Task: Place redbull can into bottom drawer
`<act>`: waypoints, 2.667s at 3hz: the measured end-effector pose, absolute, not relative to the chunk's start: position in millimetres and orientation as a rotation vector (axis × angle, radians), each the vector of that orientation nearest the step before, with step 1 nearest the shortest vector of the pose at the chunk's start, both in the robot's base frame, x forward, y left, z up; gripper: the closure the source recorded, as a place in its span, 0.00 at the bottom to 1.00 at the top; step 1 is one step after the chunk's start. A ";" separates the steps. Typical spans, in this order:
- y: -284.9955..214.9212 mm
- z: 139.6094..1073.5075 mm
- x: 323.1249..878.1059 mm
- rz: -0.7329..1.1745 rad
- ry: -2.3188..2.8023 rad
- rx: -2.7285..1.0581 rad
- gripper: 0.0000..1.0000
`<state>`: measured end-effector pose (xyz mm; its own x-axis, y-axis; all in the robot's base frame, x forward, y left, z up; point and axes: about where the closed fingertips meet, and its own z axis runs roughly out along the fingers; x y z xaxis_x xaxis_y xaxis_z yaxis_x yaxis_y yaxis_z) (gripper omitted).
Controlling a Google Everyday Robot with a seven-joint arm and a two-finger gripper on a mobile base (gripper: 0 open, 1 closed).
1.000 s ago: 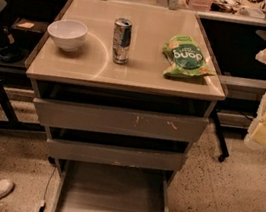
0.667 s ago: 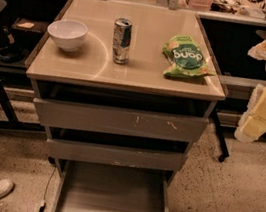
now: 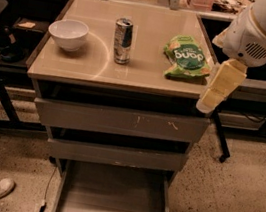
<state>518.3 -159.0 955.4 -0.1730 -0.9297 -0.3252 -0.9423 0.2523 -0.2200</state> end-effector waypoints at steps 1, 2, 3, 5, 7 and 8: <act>-154.1 950.9 528.4 0.069 2.135 -1.706 0.00; -155.5 949.9 529.7 0.087 2.116 -1.686 0.00; -160.9 928.8 558.5 0.209 2.109 -1.531 0.00; -146.4 885.3 663.1 0.413 2.026 -1.319 0.00; -140.0 873.2 676.2 0.448 1.991 -1.310 0.00; -105.6 864.8 702.0 0.480 1.907 -1.336 0.00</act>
Offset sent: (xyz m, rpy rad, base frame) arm 0.0142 0.0004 -0.0083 0.0838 -0.0140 0.0024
